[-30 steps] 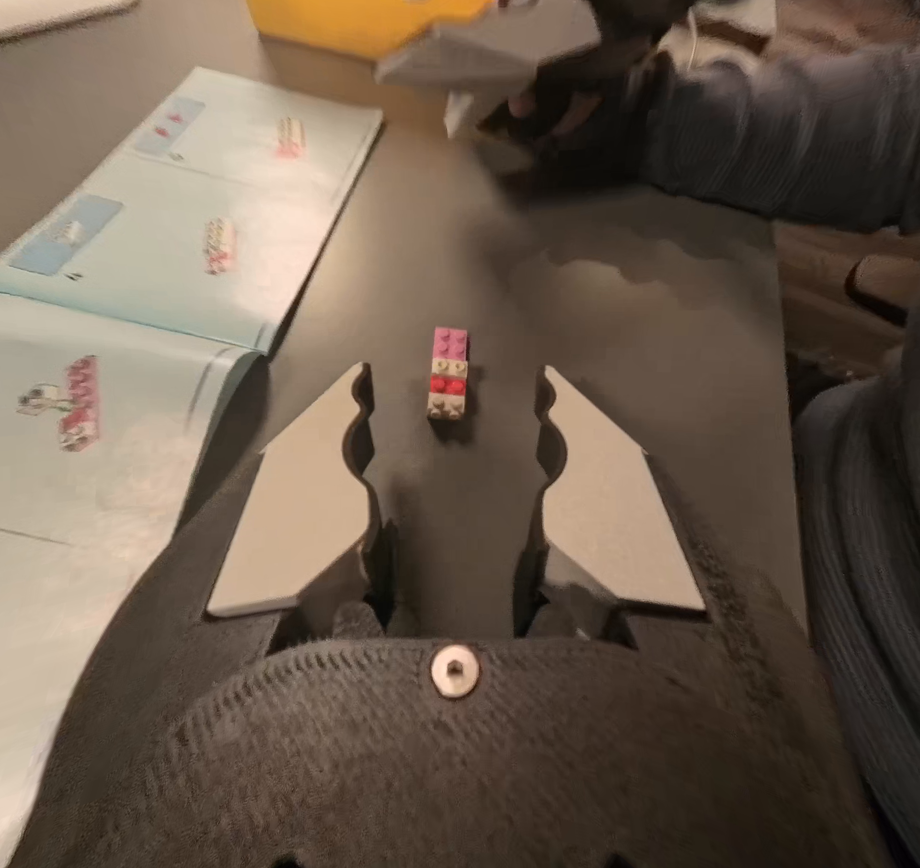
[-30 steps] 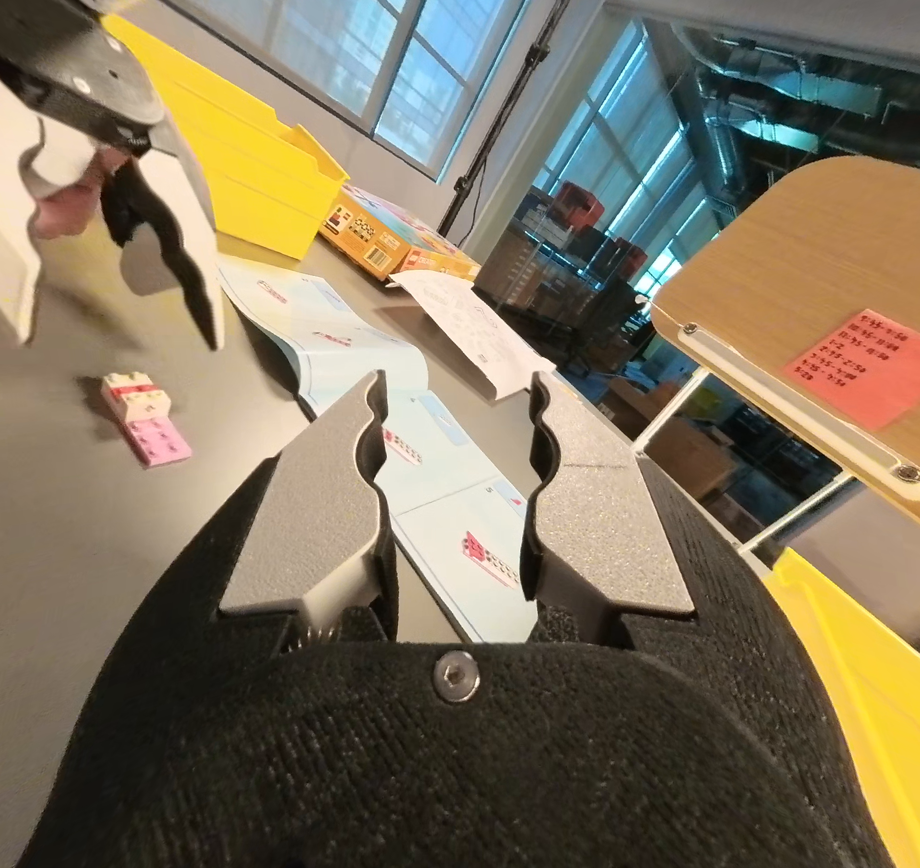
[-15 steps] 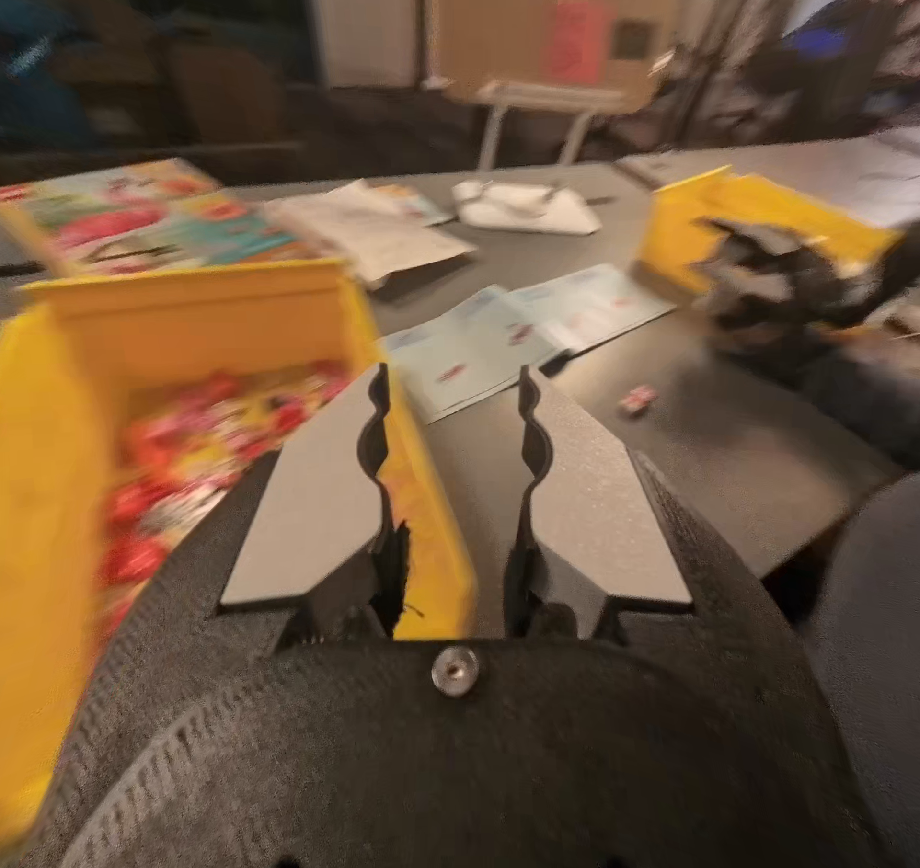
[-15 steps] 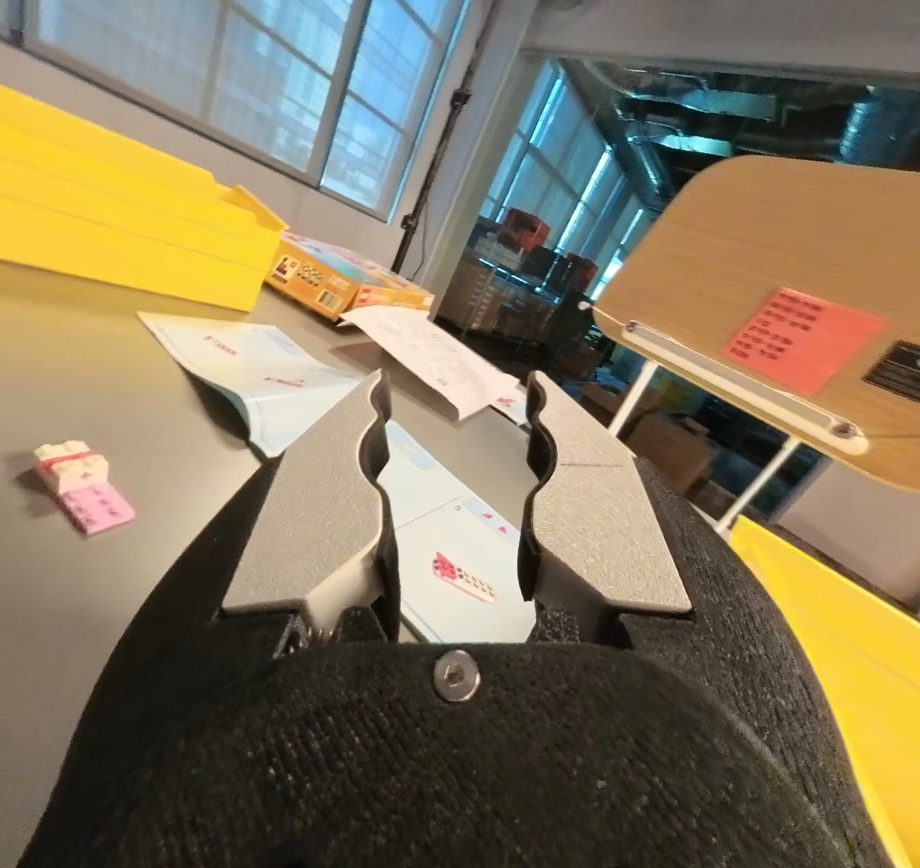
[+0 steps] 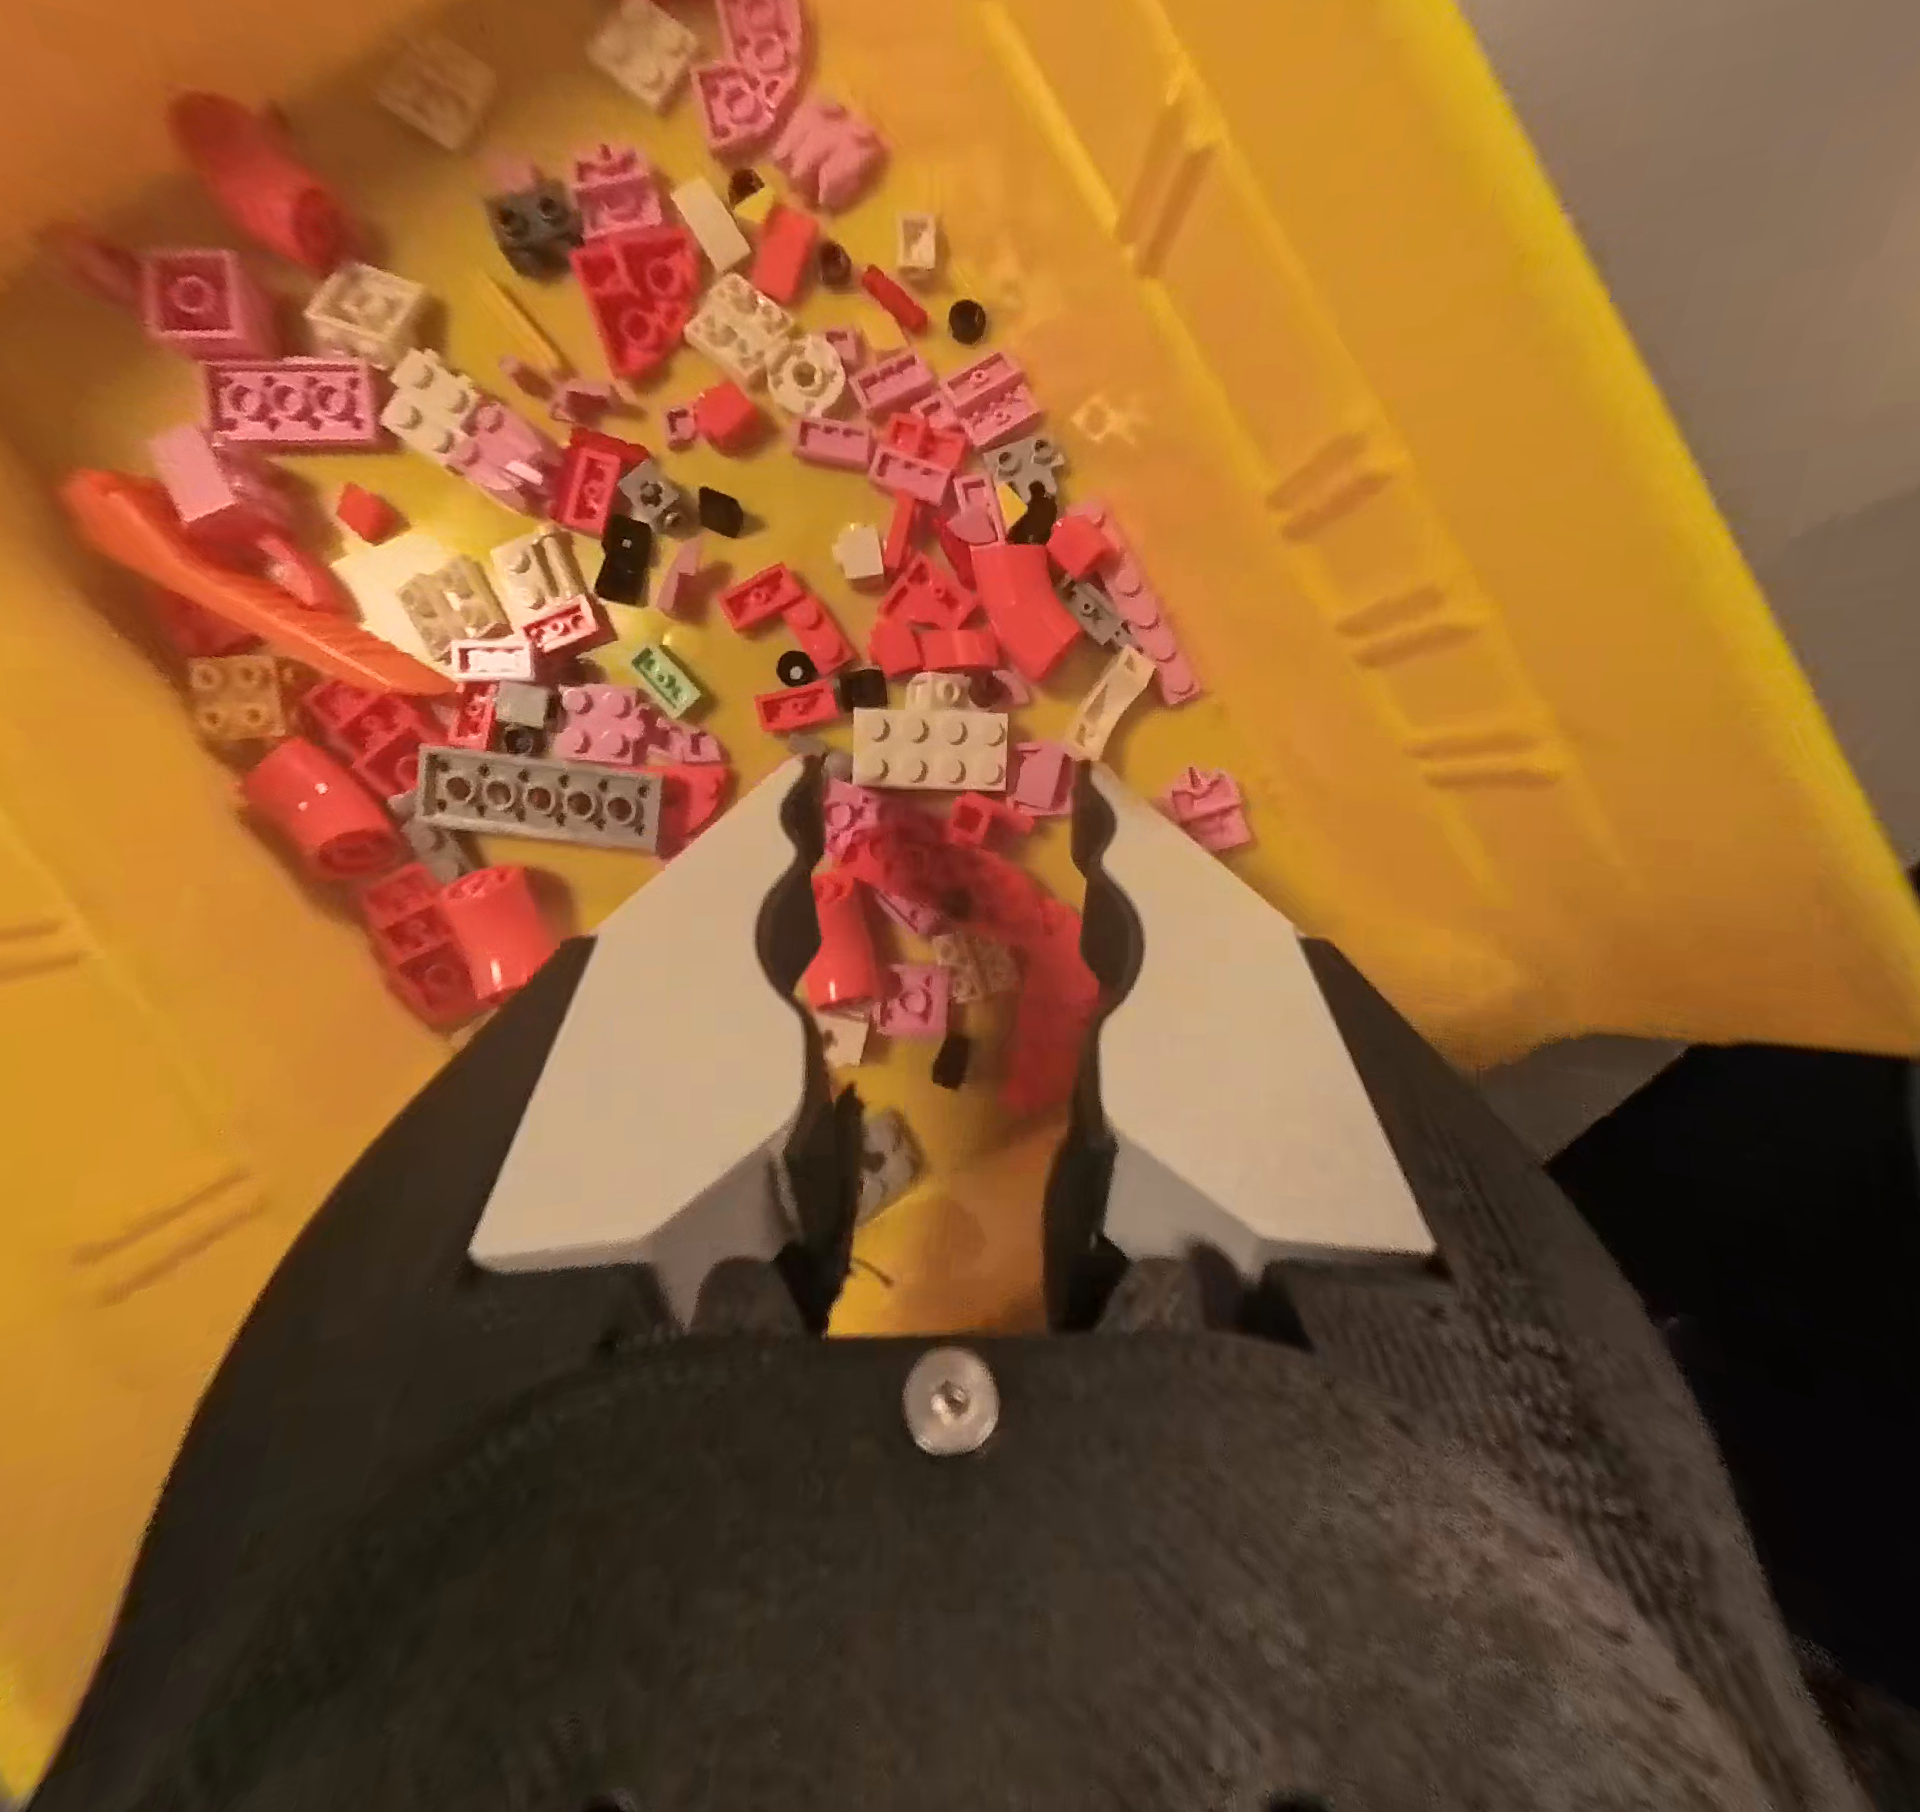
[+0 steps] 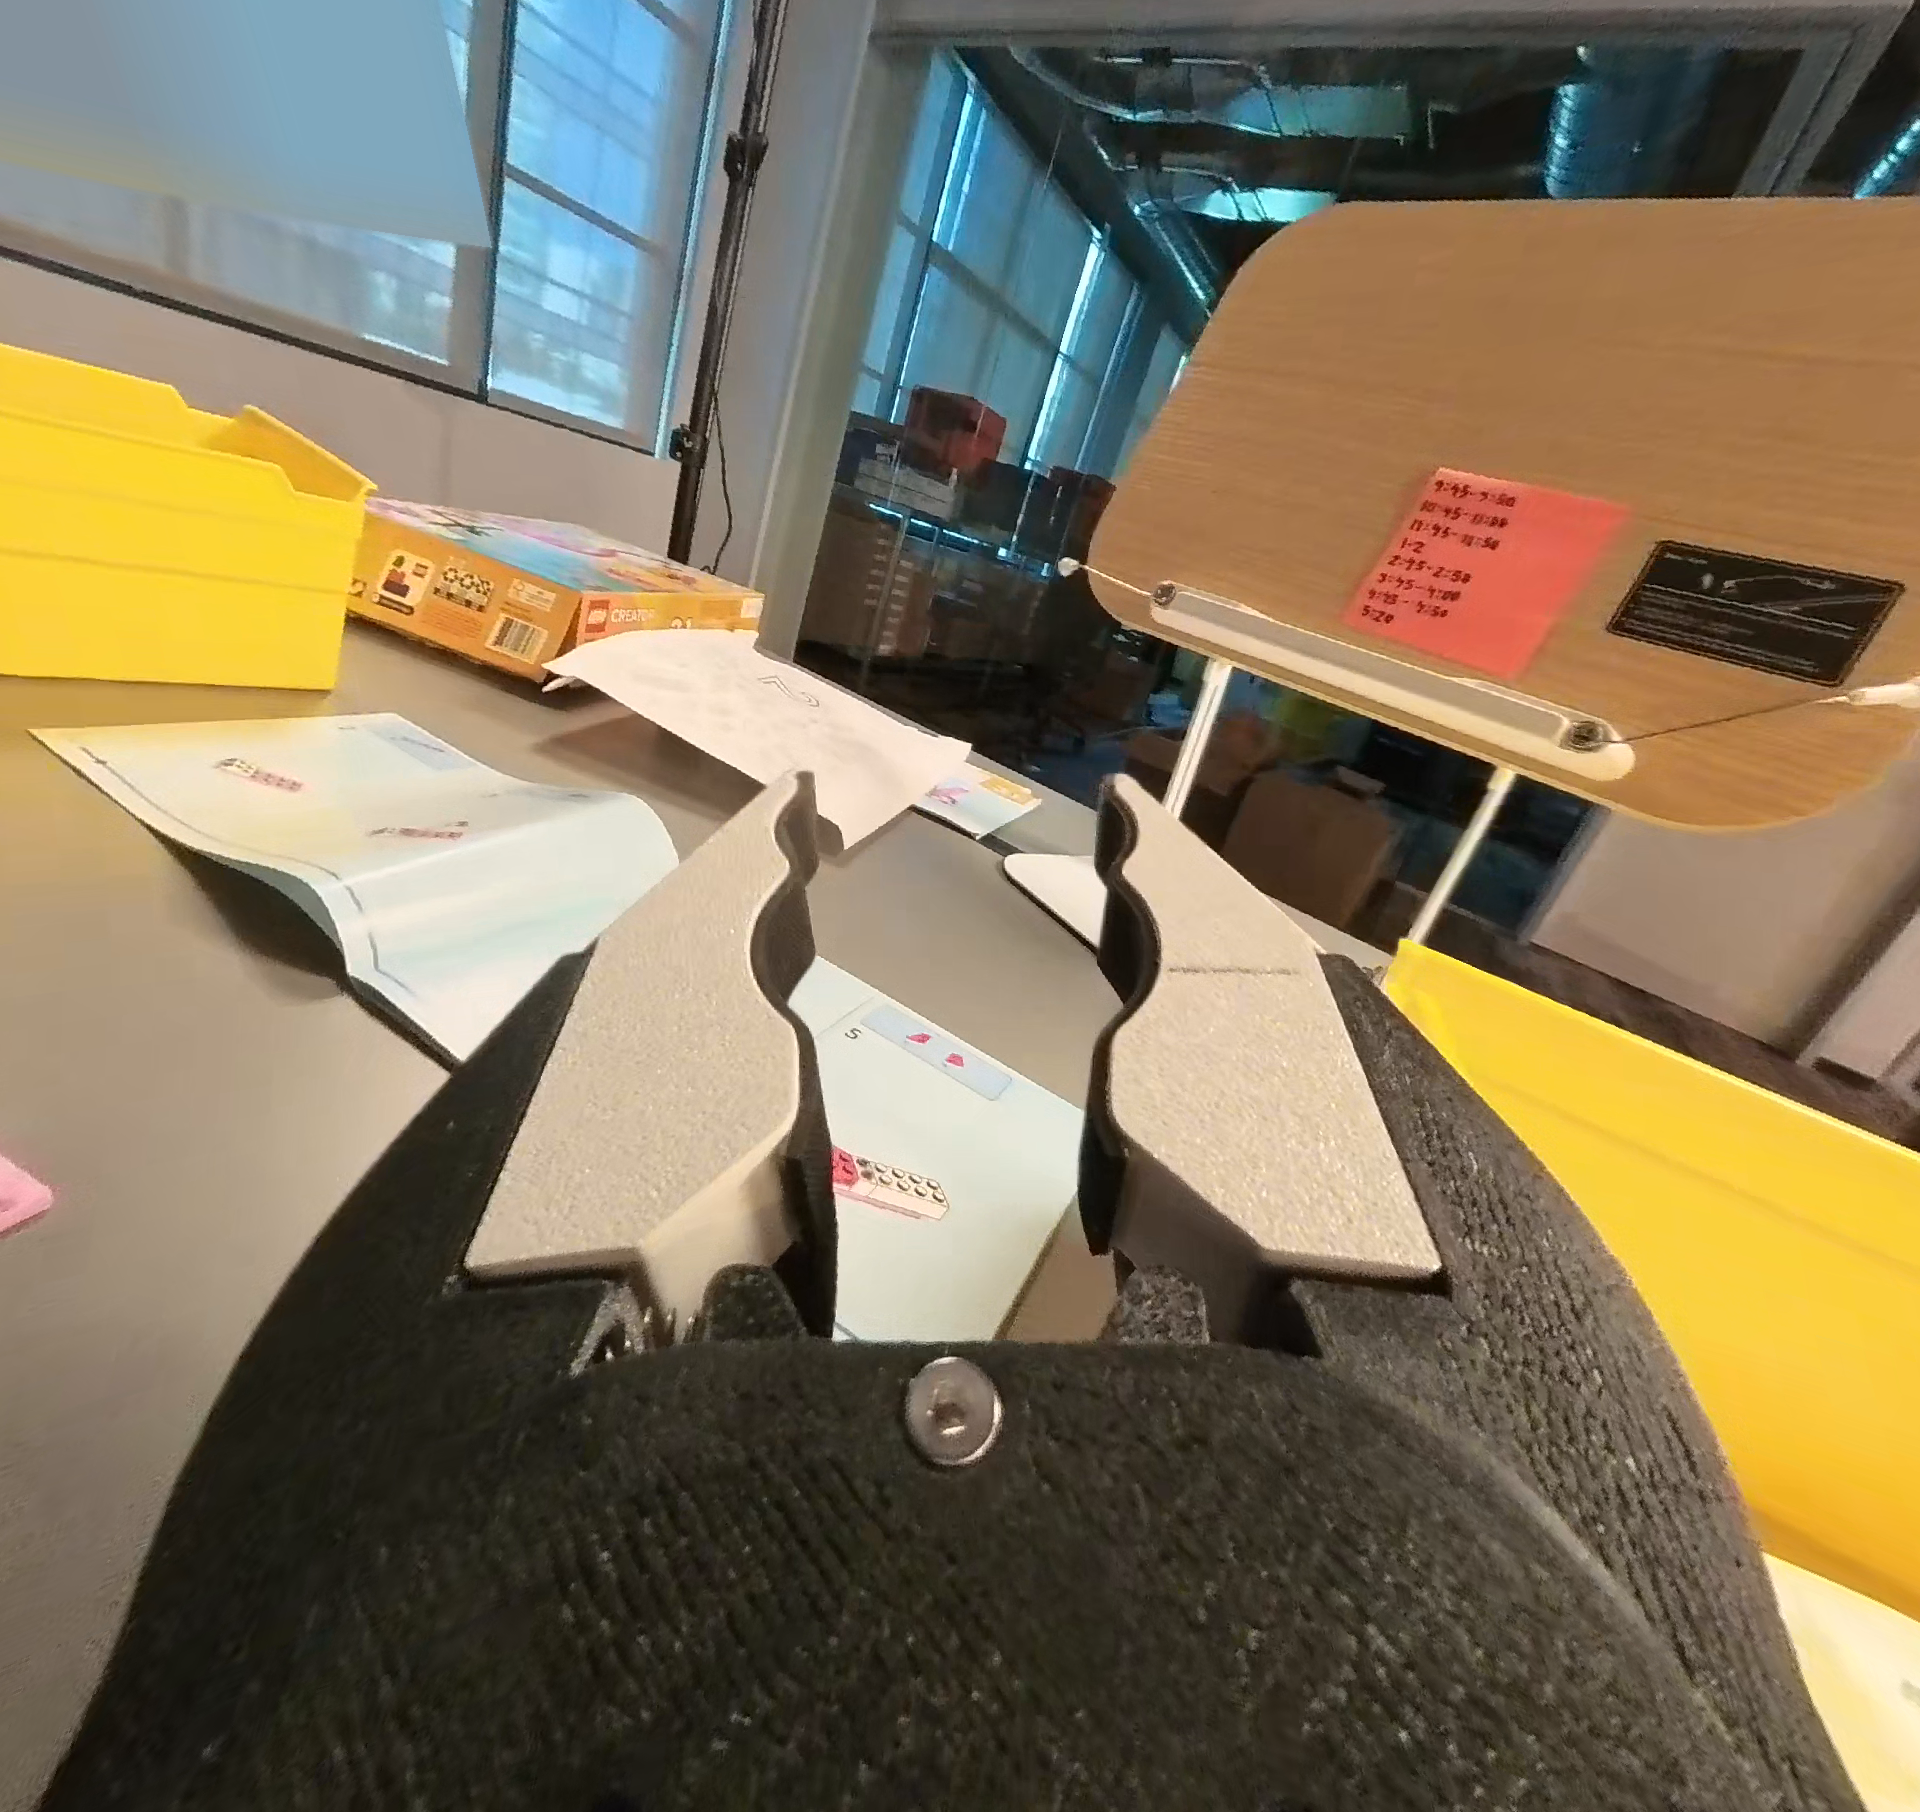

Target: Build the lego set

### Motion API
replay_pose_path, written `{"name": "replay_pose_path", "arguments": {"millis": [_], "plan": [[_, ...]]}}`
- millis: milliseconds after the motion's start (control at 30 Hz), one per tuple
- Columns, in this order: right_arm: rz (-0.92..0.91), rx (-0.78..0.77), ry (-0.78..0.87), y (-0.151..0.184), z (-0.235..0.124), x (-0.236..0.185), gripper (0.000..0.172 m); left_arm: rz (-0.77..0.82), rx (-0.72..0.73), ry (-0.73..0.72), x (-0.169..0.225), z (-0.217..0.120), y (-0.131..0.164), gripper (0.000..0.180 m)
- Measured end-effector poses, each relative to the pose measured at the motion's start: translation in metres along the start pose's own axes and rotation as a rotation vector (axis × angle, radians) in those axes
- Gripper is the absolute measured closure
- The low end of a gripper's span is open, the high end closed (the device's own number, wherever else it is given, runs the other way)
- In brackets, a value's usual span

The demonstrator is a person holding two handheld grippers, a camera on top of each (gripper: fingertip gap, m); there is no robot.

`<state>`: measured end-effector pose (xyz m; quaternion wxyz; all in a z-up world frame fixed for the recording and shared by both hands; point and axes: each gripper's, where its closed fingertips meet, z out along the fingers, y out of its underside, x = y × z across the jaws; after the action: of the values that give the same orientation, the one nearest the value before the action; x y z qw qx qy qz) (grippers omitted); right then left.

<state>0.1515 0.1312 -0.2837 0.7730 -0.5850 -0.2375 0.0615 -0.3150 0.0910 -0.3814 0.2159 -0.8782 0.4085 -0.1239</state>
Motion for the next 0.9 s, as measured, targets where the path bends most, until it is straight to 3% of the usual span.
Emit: {"name": "replay_pose_path", "arguments": {"millis": [400, 467, 567, 667, 767, 900], "plan": [[0.011, -0.001, -0.022, 0.0, 0.001, -0.003, 0.122, 0.056, -0.073, -0.02, -0.007, 0.014, 0.005, 0.148], [0.019, 0.005, -0.029, 0.0, 0.001, -0.004, 0.122, 0.073, 0.038, -0.076, -0.013, 0.001, -0.009, 0.148], [0.031, 0.021, -0.048, -0.003, 0.003, -0.008, 0.122, 0.107, 0.355, -0.142, -0.012, -0.039, -0.051, 0.148], [0.049, 0.037, -0.098, -0.005, 0.006, -0.017, 0.123, 0.237, 0.567, -0.206, 0.008, -0.078, -0.081, 0.149], [0.053, 0.058, -0.151, -0.009, 0.008, -0.029, 0.123, 0.358, 0.644, -0.241, 0.041, -0.094, -0.106, 0.149], [0.05, 0.081, -0.187, -0.014, 0.008, -0.038, 0.123, 0.413, 0.658, -0.174, 0.095, -0.083, -0.141, 0.149]]}}
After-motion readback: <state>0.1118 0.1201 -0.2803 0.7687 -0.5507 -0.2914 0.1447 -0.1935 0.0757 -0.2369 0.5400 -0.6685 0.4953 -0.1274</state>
